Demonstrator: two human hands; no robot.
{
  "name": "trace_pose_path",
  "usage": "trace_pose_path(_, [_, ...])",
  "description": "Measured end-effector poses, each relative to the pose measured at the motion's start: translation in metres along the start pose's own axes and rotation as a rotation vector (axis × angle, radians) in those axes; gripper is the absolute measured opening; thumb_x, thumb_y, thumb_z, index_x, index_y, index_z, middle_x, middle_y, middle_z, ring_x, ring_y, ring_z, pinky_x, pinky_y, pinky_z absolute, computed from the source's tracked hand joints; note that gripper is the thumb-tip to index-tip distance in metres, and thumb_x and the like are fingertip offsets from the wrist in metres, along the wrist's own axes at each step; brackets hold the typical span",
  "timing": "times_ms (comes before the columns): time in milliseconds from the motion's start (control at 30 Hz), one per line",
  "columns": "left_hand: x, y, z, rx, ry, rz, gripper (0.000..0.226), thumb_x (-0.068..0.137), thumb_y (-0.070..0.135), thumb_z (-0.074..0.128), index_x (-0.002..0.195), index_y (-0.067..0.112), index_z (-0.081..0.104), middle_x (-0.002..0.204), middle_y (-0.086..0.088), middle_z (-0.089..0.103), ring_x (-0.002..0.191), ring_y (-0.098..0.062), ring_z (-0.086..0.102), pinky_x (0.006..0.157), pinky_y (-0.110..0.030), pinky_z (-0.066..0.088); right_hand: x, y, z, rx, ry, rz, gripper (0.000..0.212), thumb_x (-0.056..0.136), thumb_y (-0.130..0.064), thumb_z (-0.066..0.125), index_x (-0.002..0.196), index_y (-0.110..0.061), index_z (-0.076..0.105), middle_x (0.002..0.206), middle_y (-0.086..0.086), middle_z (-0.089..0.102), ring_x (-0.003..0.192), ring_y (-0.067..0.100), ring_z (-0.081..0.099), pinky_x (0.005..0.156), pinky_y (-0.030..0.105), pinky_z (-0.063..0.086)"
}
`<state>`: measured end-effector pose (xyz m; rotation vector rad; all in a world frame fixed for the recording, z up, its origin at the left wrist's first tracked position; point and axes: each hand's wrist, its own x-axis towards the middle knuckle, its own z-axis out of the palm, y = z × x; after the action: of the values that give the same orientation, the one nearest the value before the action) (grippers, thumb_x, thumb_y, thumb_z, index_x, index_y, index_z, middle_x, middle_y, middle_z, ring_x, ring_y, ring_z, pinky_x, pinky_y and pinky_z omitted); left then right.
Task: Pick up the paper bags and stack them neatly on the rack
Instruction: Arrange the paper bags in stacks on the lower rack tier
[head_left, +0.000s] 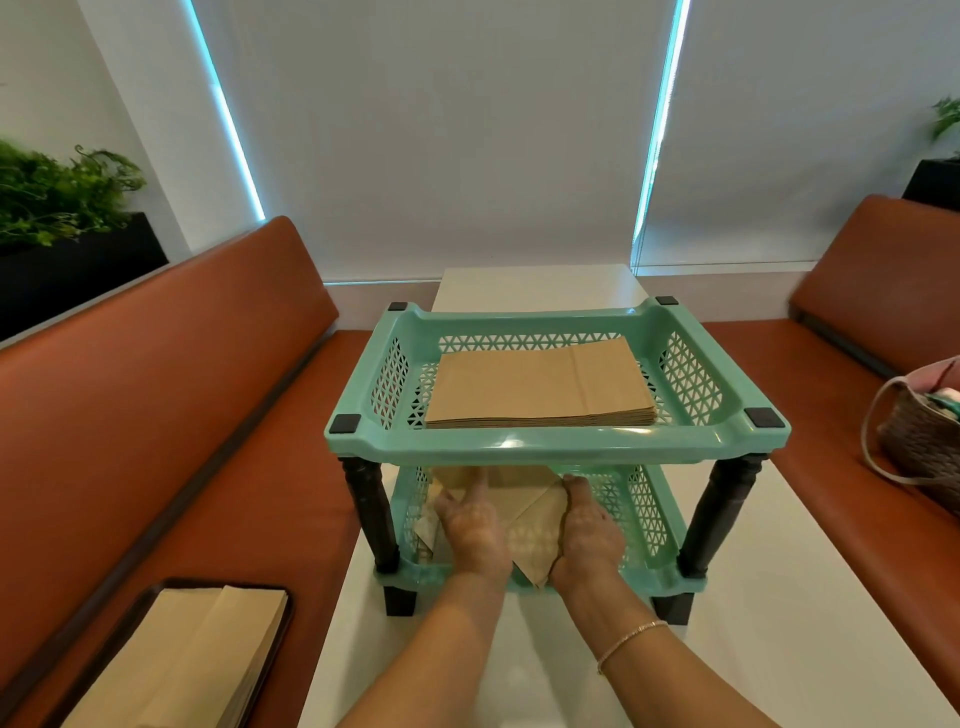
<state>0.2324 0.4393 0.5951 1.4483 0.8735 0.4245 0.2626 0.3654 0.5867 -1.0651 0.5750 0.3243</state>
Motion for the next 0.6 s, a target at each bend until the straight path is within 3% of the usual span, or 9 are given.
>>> trace_pose_path(133, [-0.001, -0.023, 0.010, -0.073, -0.054, 0.077, 0.099, 0.040, 0.077, 0.034, 0.119, 0.065, -0.025, 0.109, -0.001, 0.053, 0.060, 0.025, 0.051, 0.074, 0.000, 0.047, -0.001, -0.004, 0.000, 0.020, -0.017, -0.013, 0.018, 0.078, -0.027, 0.072, 0.072, -0.012, 0.063, 0.078, 0.009, 0.067, 0.078, 0.029, 0.064, 0.081, 0.047, 0.055])
trace_pose_path(200, [0.005, -0.020, 0.011, -0.321, -0.103, -0.129, 0.099, 0.059, 0.076, 0.033, 0.140, 0.046, -0.015, 0.130, 0.003, 0.046, 0.083, 0.020, 0.055, 0.097, -0.011, 0.041, -0.001, -0.005, 0.000, -0.028, -0.049, 0.000, 0.021, 0.078, -0.030, 0.071, 0.078, -0.010, 0.065, 0.081, 0.012, 0.068, 0.080, 0.031, 0.065, 0.080, 0.048, 0.055])
trace_pose_path(233, [0.012, -0.021, 0.004, -0.323, 0.054, -0.151, 0.083, 0.080, 0.068, 0.030, 0.145, 0.036, -0.010, 0.142, -0.003, 0.037, 0.107, 0.007, 0.055, 0.107, -0.020, 0.034, -0.002, -0.006, 0.000, -0.067, -0.071, 0.008, 0.025, 0.079, -0.032, 0.071, 0.082, -0.008, 0.066, 0.082, 0.013, 0.068, 0.079, 0.031, 0.065, 0.078, 0.048, 0.056])
trace_pose_path(300, [0.012, -0.013, 0.000, 0.570, 0.039, 0.085, 0.068, 0.102, 0.026, 0.033, 0.147, 0.024, -0.018, 0.156, -0.016, 0.008, 0.141, -0.033, 0.025, 0.118, -0.038, 0.015, -0.001, -0.008, -0.001, -0.177, -0.116, 0.003, 0.033, 0.080, -0.039, 0.068, 0.084, -0.006, 0.064, 0.080, 0.014, 0.067, 0.073, 0.030, 0.064, 0.068, 0.041, 0.055])
trace_pose_path(333, [0.008, -0.003, -0.003, 0.735, 0.044, 0.128, 0.072, 0.101, 0.017, 0.038, 0.148, 0.020, -0.017, 0.157, -0.016, 0.000, 0.143, -0.039, 0.012, 0.117, -0.043, 0.009, 0.000, -0.010, -0.002, -0.256, -0.148, -0.013, 0.037, 0.082, -0.043, 0.066, 0.085, -0.007, 0.064, 0.081, 0.015, 0.066, 0.073, 0.029, 0.063, 0.062, 0.037, 0.054])
trace_pose_path(400, [0.018, 0.006, -0.005, 0.177, 0.105, -0.049, 0.070, 0.096, 0.018, 0.050, 0.151, 0.018, 0.006, 0.157, -0.010, 0.011, 0.143, -0.034, 0.016, 0.116, -0.042, 0.011, 0.001, -0.018, -0.007, -0.431, -0.257, -0.048, 0.042, 0.086, -0.050, 0.057, 0.091, -0.009, 0.064, 0.089, 0.016, 0.067, 0.080, 0.030, 0.062, 0.058, 0.032, 0.052])
trace_pose_path(467, [0.010, 0.007, -0.012, -0.340, 0.067, -0.258, 0.065, 0.086, 0.027, 0.066, 0.141, 0.017, 0.034, 0.140, -0.009, 0.043, 0.128, -0.030, 0.043, 0.107, -0.042, 0.033, 0.001, -0.023, -0.012, -0.646, -0.405, -0.089, 0.039, 0.088, -0.049, 0.056, 0.102, -0.014, 0.063, 0.098, 0.015, 0.066, 0.086, 0.028, 0.063, 0.057, 0.030, 0.053])
trace_pose_path(533, [0.015, 0.004, -0.010, -0.327, 0.018, -0.251, 0.060, 0.079, 0.035, 0.073, 0.128, 0.016, 0.044, 0.115, -0.012, 0.060, 0.096, -0.029, 0.060, 0.081, -0.041, 0.049, 0.002, -0.025, -0.014, -0.832, -0.524, -0.155, 0.035, 0.090, -0.039, 0.058, 0.115, -0.016, 0.058, 0.103, 0.012, 0.066, 0.086, 0.026, 0.064, 0.059, 0.031, 0.055])
trace_pose_path(600, [0.011, 0.004, -0.010, -0.307, -0.048, -0.288, 0.063, 0.072, 0.044, 0.077, 0.119, 0.017, 0.045, 0.102, -0.013, 0.062, 0.087, -0.030, 0.063, 0.076, -0.041, 0.052, 0.002, -0.025, -0.013, -0.819, -0.542, -0.170, 0.032, 0.092, -0.031, 0.057, 0.119, -0.014, 0.055, 0.101, 0.011, 0.066, 0.081, 0.024, 0.063, 0.058, 0.031, 0.054])
